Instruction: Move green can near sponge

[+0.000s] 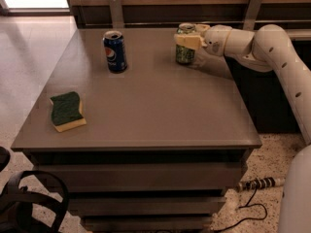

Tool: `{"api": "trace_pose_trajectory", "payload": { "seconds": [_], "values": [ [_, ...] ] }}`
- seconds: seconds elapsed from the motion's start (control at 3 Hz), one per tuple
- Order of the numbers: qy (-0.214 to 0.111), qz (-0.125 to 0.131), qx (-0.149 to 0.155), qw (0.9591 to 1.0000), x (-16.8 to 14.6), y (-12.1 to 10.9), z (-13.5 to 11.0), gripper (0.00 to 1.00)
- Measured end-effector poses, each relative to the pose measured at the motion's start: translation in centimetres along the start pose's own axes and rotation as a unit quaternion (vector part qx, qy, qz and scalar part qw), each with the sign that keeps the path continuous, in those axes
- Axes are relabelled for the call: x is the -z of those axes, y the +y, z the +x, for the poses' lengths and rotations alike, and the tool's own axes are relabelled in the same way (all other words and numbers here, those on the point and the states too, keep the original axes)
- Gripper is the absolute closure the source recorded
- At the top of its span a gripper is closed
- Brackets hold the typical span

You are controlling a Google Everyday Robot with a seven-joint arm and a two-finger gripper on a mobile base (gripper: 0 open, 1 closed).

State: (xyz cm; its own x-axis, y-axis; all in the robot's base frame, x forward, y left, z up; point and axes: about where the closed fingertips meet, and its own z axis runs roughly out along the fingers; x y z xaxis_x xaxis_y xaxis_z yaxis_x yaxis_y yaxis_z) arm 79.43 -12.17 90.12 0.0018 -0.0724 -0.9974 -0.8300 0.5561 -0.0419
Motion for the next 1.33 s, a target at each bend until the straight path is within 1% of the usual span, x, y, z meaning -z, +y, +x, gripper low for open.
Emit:
{"api": "trace_pose_trajectory", "payload": {
  "seconds": [0.33,0.67,1.0,1.33],
  "values": [
    [0.007,-0.014,0.013,0.9998,0.2,1.8,-1.7,1.00],
    [0.007,-0.020,0.033,0.9992,0.8,4.6,-4.0,1.00],
    [-0.001,-0.036,0.042,0.9985,0.6,8.6,-5.0,1.00],
    [-0.016,-0.064,0.038,0.9971,-0.5,12.9,-4.9,1.00]
  ]
}}
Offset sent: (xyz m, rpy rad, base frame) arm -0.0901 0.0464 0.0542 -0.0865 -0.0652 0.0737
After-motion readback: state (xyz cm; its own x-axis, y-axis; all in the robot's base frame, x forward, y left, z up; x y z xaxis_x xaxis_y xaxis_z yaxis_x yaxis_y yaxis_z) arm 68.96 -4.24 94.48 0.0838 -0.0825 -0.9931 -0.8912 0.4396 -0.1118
